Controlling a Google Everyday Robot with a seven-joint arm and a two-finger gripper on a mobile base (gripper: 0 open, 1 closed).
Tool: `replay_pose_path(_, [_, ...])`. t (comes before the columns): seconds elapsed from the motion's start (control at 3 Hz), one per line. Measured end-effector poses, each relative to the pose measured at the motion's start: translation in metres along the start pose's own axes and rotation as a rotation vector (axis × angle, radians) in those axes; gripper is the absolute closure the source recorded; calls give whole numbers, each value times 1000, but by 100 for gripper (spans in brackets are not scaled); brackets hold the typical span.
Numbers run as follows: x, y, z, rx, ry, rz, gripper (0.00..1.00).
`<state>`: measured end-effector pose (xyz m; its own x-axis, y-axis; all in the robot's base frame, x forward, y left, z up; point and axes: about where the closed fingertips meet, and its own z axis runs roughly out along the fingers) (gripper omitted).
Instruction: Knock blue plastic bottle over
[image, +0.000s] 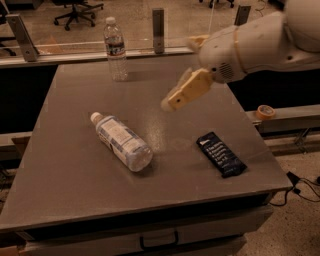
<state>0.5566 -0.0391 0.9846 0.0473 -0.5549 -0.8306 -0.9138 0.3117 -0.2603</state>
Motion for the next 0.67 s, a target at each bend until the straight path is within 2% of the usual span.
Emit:
replay_pose_path(0.33, [5,-25,-36,125,-49,33,0])
replay_pose_path(0.67, [5,-25,-36,124,-47,33,0])
